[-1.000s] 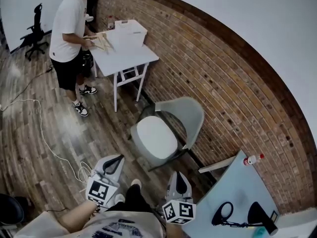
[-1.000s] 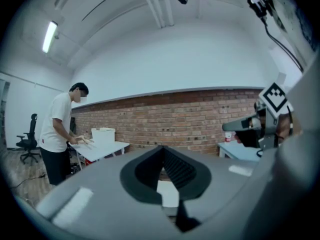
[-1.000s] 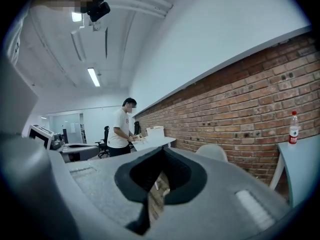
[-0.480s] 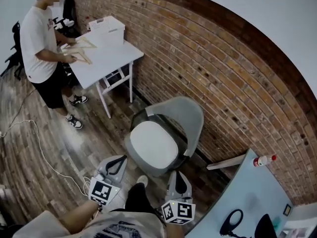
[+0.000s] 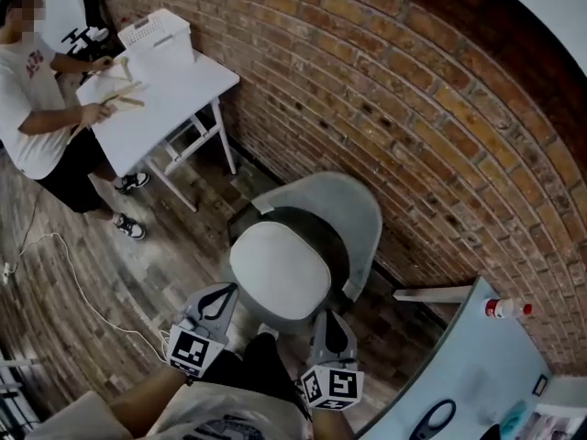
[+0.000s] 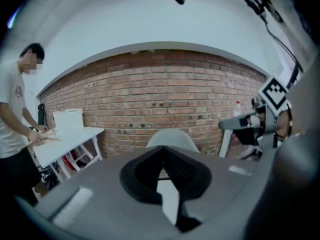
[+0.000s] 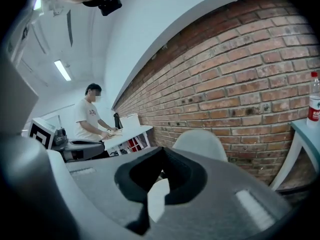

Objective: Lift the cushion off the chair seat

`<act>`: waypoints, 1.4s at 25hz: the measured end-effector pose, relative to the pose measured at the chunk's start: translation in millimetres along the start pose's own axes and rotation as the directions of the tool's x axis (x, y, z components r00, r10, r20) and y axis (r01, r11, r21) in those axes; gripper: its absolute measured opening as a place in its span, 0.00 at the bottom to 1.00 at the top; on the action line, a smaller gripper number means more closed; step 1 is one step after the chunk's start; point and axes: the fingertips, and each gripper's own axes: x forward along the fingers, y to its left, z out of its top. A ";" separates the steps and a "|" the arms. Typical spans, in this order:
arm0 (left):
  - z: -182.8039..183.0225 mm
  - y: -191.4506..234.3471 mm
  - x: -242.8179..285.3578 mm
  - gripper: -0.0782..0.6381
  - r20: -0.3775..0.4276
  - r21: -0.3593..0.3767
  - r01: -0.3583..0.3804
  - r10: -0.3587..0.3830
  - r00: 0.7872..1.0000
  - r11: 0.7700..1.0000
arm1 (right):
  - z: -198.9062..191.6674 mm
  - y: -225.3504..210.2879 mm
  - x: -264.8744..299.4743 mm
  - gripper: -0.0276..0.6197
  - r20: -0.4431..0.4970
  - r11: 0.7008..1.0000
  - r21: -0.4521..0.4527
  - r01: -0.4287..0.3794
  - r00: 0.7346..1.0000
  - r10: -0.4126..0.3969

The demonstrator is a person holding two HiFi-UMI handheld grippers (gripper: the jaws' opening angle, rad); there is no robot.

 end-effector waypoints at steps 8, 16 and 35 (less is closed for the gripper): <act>-67.3 21.3 57.1 0.10 -0.096 -0.126 -0.012 0.000 0.995 0.992 | -55.3 -23.0 59.3 0.04 -0.055 1.000 0.007 0.031 0.998 -0.030; -167.1 31.0 109.3 0.10 -0.142 -0.074 0.086 -0.096 0.985 0.994 | -138.9 -63.3 97.6 0.04 -0.101 0.986 0.050 0.158 0.983 -0.152; -337.2 22.9 189.9 0.30 -0.242 -0.140 0.166 -0.196 0.950 0.976 | -327.2 -116.0 116.3 0.30 -0.149 0.897 0.241 0.371 0.927 -0.344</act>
